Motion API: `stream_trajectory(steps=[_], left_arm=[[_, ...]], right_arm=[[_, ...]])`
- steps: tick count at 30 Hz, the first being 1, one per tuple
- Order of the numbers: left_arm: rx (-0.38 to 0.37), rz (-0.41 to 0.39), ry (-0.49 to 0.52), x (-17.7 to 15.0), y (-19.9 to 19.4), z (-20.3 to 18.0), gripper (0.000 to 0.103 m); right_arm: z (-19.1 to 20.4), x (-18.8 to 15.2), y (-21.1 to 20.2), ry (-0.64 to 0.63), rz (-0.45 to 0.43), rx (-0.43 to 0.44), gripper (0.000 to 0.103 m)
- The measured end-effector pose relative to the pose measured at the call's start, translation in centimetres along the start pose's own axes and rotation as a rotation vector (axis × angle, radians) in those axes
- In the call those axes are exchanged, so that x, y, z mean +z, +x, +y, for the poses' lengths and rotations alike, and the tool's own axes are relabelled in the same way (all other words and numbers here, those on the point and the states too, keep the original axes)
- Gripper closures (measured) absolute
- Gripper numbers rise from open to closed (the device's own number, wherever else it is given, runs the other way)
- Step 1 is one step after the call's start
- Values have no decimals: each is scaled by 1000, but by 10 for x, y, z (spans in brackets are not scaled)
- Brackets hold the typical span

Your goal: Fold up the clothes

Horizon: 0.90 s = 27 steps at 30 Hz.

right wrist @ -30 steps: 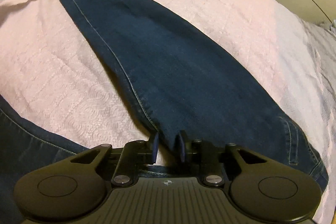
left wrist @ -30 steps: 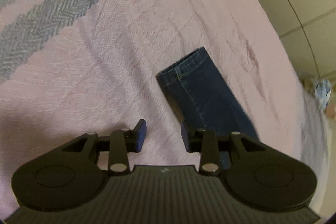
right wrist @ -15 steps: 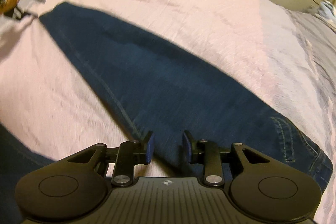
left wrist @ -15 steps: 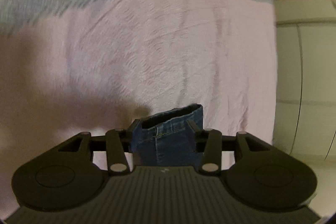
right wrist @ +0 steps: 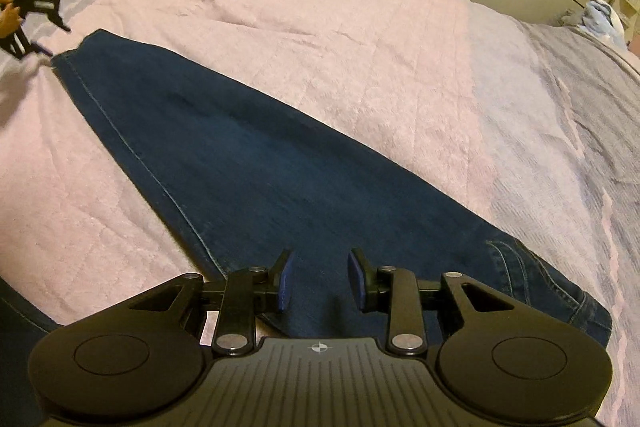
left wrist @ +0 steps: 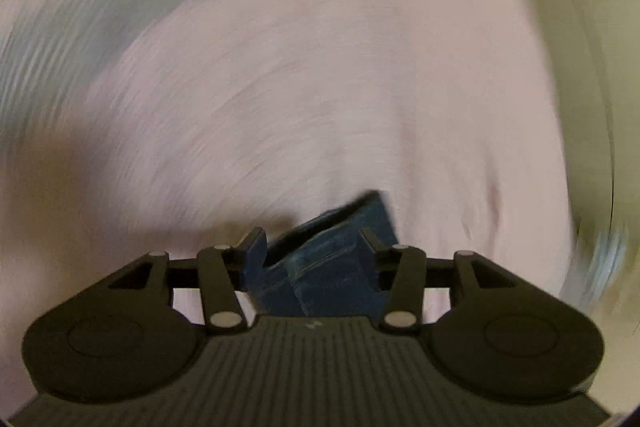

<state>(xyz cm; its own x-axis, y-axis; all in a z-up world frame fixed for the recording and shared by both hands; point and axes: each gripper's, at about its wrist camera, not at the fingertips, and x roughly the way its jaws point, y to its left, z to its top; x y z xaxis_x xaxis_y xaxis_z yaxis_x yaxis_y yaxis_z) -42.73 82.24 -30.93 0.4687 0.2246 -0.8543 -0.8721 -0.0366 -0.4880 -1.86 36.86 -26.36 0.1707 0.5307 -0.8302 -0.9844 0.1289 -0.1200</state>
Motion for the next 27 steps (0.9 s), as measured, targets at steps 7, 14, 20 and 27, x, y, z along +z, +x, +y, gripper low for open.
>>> stream_trajectory(steps=[7,14,20,27], left_arm=[[6,102,489,-1,22,-27,77],[-21,143,521,0,27,-25,91],[-66,118,604,-5,15,-28,90],[-109,177,529,-5,24,-21,88]], right_arm=[[-3,-14,16,30,64,-14,71],[-7,-21,21,48,95,-26,71],[-6,-21,26,45,100,-30,71],[-3,-19,29,29,103,-29,71]])
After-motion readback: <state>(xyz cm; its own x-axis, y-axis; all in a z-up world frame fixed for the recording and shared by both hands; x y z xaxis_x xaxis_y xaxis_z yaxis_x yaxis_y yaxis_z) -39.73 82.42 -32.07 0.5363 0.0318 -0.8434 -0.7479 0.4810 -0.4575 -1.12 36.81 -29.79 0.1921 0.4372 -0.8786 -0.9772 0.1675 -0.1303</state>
